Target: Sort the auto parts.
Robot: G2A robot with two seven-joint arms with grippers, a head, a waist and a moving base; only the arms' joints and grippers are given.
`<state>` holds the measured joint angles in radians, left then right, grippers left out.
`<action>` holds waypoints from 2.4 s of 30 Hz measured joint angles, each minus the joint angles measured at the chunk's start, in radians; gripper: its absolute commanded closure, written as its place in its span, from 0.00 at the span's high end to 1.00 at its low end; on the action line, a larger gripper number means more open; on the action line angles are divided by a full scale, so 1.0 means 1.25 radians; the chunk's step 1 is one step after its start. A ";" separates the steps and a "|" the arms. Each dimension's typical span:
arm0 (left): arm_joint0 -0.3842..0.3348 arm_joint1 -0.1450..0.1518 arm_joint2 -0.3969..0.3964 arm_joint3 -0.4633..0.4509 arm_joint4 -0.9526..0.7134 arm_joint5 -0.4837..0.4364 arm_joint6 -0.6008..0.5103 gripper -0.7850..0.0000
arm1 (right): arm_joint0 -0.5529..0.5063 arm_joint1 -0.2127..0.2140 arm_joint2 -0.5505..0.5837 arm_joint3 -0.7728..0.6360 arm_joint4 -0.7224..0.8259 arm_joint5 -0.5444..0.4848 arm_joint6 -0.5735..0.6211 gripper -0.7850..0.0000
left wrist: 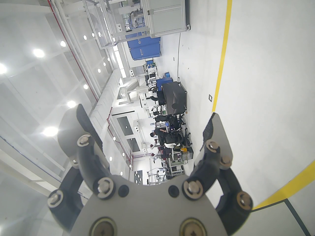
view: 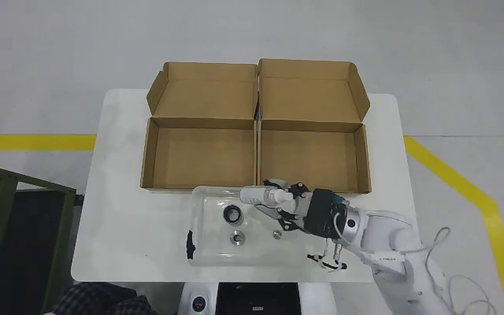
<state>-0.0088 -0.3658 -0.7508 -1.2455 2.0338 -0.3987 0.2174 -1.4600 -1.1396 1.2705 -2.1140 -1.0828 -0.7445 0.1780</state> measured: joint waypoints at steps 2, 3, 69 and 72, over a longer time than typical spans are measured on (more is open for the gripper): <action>0.000 0.000 0.000 0.000 0.000 0.000 0.000 1.00 | 0.004 -0.001 -0.001 0.001 0.016 0.006 -0.017 0.00; 0.000 0.000 0.000 0.000 0.000 0.000 0.000 1.00 | 0.005 -0.001 -0.002 0.002 0.023 0.011 -0.024 0.00; 0.000 0.000 0.000 0.000 0.000 0.000 0.000 1.00 | 0.331 -0.031 -0.139 0.411 -0.081 0.233 0.167 0.00; 0.000 0.000 0.000 0.000 0.000 0.000 0.000 1.00 | 0.341 -0.035 -0.150 0.430 -0.089 0.246 0.163 0.00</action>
<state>-0.0088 -0.3658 -0.7508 -1.2455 2.0338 -0.3987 0.2174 -1.0341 -1.1827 1.0836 -1.5767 -1.1945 -0.4366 0.3823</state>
